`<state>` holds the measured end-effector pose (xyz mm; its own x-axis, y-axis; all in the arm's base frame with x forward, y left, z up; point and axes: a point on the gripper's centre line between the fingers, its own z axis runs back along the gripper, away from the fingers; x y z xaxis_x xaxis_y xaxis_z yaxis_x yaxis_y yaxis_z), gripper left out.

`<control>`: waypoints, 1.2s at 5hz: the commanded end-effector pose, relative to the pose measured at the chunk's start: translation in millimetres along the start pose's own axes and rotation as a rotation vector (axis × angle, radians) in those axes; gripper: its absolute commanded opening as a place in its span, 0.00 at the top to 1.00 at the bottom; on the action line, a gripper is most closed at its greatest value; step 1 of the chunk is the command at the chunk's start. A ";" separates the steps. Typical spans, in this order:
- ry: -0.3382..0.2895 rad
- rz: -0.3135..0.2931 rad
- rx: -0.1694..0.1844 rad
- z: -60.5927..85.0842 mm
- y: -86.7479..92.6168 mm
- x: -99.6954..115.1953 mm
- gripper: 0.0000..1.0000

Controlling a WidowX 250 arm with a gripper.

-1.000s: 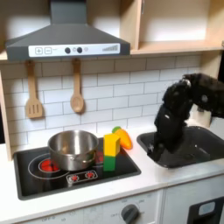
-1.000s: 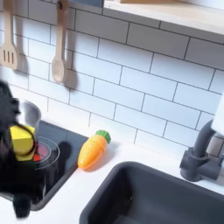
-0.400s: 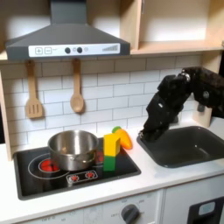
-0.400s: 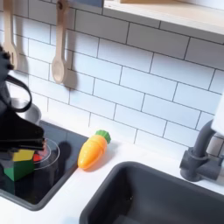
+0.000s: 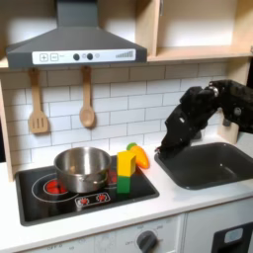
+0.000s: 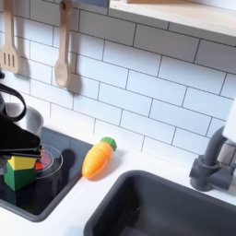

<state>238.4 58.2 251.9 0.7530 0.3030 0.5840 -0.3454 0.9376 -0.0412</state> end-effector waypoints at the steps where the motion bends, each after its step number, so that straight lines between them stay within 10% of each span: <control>1: -0.147 0.019 -0.016 -2.9 6.4 12.7 1.00; 3: -0.255 0.077 -0.008 -5.6 14.9 48.5 1.00; 6: -0.461 0.167 -0.118 6.8 21.7 78.3 1.00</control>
<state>286.8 101.0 306.9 0.3486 0.3665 0.8626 -0.3498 0.9048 -0.2431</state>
